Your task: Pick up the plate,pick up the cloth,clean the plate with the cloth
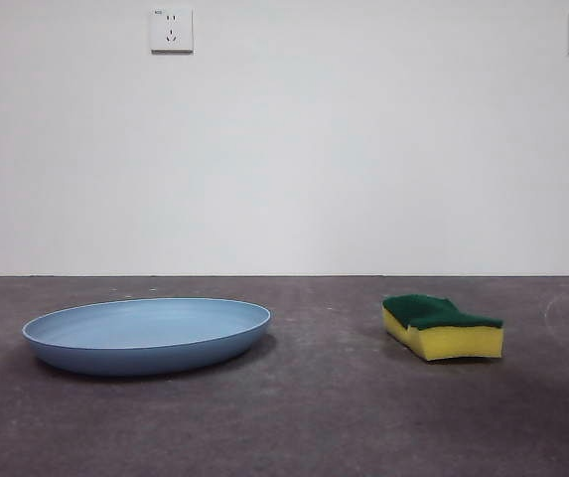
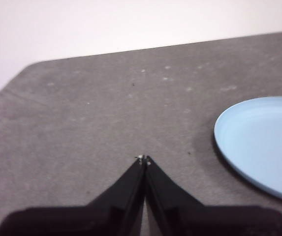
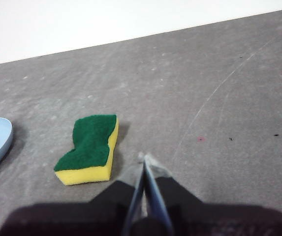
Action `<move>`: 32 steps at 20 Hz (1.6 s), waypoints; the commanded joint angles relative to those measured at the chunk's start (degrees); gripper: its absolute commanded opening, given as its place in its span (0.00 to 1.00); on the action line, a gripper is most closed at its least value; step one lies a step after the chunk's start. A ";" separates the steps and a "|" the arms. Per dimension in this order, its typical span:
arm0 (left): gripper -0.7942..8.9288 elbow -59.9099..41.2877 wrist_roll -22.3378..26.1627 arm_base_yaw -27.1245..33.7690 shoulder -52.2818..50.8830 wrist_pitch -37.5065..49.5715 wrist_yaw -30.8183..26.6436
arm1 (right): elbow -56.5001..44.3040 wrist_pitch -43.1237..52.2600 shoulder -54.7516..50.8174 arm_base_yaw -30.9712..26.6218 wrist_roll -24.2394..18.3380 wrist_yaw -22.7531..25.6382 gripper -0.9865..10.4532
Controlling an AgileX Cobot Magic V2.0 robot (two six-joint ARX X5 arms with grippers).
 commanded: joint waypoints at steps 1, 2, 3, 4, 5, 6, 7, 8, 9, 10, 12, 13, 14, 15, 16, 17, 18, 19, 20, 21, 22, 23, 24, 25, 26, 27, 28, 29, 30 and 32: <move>0.08 -0.81 3.76 0.22 -0.15 0.31 -0.11 | -0.66 -0.50 -0.15 -0.09 0.55 0.11 0.09; 0.08 -0.81 3.76 0.22 -0.15 0.31 0.37 | -0.66 -0.50 -0.15 -0.09 0.55 0.09 0.09; 0.08 -0.81 3.76 0.22 -0.15 0.31 0.50 | -0.66 -0.50 -0.15 -0.09 0.52 0.11 0.09; 0.08 -0.81 3.76 0.22 -0.15 0.31 0.42 | -0.66 -0.50 -0.15 -0.09 0.52 0.11 0.09; 0.08 -0.81 3.74 0.22 -0.15 0.28 0.44 | -0.66 -0.50 -0.15 -0.09 0.55 0.13 0.09; 0.08 -0.81 3.74 0.22 -0.15 0.31 0.44 | -0.66 -0.50 -0.15 -0.09 0.52 0.11 0.09; 0.08 -0.81 3.72 0.22 -0.15 0.31 0.59 | -0.66 -0.50 -0.15 -0.09 0.55 0.11 0.09; 0.08 -0.81 3.23 0.22 -0.15 0.28 0.90 | -0.66 -0.50 -0.15 -0.09 0.59 0.04 0.09; 0.08 -0.81 2.25 0.22 -0.15 0.31 1.88 | -0.66 -0.50 -0.15 -0.09 0.59 -0.07 0.09; 0.08 -0.81 0.68 0.22 -0.15 0.37 3.17 | -0.63 -0.50 -0.15 -0.09 0.68 -0.09 0.09; 0.08 -0.81 -4.07 0.20 -0.15 0.79 6.88 | -0.52 -0.52 -0.15 -0.09 3.08 -0.09 0.08; 0.08 -0.81 -6.14 0.20 -0.15 1.49 8.83 | -0.39 -0.52 -0.15 -0.09 4.72 -0.11 0.08; 0.08 -0.81 -7.50 0.20 -0.15 2.05 10.34 | -0.28 -0.55 -0.15 -0.09 6.34 -0.11 0.08; 0.08 -0.79 -8.74 0.20 -0.15 2.69 11.39 | -0.11 -0.57 -0.15 -0.09 8.26 -0.11 0.08; 0.08 -0.79 -10.05 0.20 -0.15 3.23 11.85 | 0.13 -0.61 -0.11 -0.09 9.81 -0.13 0.08; 0.08 -0.79 -11.56 0.22 -0.15 3.78 12.28 | 0.46 -0.61 0.04 -0.09 11.37 -0.17 0.08; 0.08 -0.76 -12.70 0.22 -0.15 4.22 12.35 | 0.85 -0.63 0.31 -0.09 12.28 -0.46 0.08; 0.08 -0.74 -13.99 0.20 -0.15 4.59 12.41 | 1.44 -0.76 0.70 -0.09 12.94 -0.59 0.08; 0.08 -0.61 -14.93 0.22 -0.15 4.55 12.39 | 2.16 -1.07 1.27 -0.09 13.42 -0.59 0.08; 0.08 -0.48 -15.76 0.22 -0.13 4.50 12.39 | 2.91 -1.40 1.86 -0.09 13.64 -0.61 0.08; 0.08 -0.20 -16.61 0.22 -0.04 4.22 12.37 | 3.93 -2.08 2.71 -0.09 13.59 -0.66 0.08; 0.08 0.24 -17.86 0.22 0.07 3.67 12.33 | 5.20 -2.97 3.78 -0.09 13.59 -0.63 0.08; 0.08 0.70 -18.91 0.22 0.24 3.17 12.33 | 6.38 -3.74 4.90 -0.09 13.59 -0.68 0.08; 0.08 1.38 -19.96 0.22 0.57 2.36 12.33 | 7.87 -4.59 6.34 -0.09 13.57 -0.85 0.08; 0.08 2.21 -20.76 0.22 1.05 1.42 12.31 | 9.53 -5.55 8.00 -0.09 13.55 -1.46 0.08; 0.08 3.06 -20.85 0.22 1.53 0.59 12.33 | 11.02 -6.32 9.55 -0.09 13.51 -2.05 0.08; 0.08 4.13 -20.83 0.22 2.23 -0.35 12.33 | 12.81 -7.23 11.52 -0.09 13.51 -2.16 0.08; 0.08 5.27 -20.83 0.22 3.08 -1.20 12.33 | 14.75 -8.24 13.62 -0.09 13.29 -2.29 0.08; 0.08 6.34 -20.83 0.22 3.91 -1.95 12.35 | 16.50 -9.07 15.47 -0.09 12.79 -2.78 0.08; 0.08 9.11 -20.72 0.22 6.27 -3.50 12.33 | 20.63 -10.84 20.06 -0.09 10.82 -4.44 0.08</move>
